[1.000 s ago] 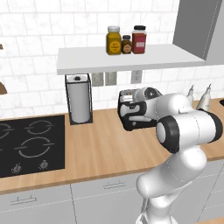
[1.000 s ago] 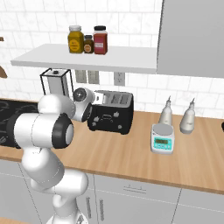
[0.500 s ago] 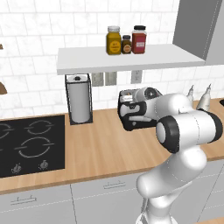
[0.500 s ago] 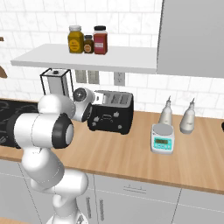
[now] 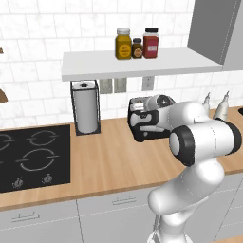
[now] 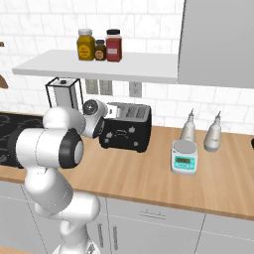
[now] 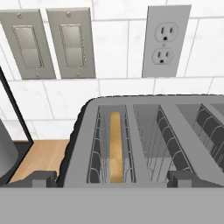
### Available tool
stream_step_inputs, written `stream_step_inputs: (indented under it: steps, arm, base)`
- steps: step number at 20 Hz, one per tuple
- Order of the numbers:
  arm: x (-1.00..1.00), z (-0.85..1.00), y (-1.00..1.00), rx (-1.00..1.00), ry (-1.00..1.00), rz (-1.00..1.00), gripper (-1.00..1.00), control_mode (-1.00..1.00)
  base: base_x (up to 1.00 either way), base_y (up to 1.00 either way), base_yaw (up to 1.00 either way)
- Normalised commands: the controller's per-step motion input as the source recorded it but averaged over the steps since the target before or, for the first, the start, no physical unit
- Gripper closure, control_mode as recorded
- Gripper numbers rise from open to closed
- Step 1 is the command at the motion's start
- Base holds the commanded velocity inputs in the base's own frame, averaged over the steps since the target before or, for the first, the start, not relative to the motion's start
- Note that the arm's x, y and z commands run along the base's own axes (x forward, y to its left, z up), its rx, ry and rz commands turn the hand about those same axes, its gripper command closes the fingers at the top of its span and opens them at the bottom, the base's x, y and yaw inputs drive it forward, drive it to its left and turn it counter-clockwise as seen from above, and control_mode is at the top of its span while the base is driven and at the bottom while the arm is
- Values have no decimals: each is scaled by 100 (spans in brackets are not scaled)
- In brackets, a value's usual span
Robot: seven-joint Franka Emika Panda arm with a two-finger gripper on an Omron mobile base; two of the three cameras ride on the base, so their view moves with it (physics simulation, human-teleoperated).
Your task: Start the toaster. Once the lever pops up, take the bread to the plate on the dining counter.
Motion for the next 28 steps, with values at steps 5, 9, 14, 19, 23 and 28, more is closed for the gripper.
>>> stream_step_inputs:
  steps: [5,9,14,19,23,28]
  arm:
    - [0,0,0,0,0,0,-100,-100]
    - [0,0,0,0,0,0,-100,-100]
    - [0,0,0,0,0,0,-100,-100]
    - [0,0,0,0,0,0,-100,-100]
    - [0,0,0,0,0,0,-100,-100]
    - [0,0,0,0,0,0,-100,-100]
  base:
    - [0,0,0]
    - [0,0,0]
    - [0,0,0]
    - [0,0,0]
    - [0,0,0]
    - [0,0,0]
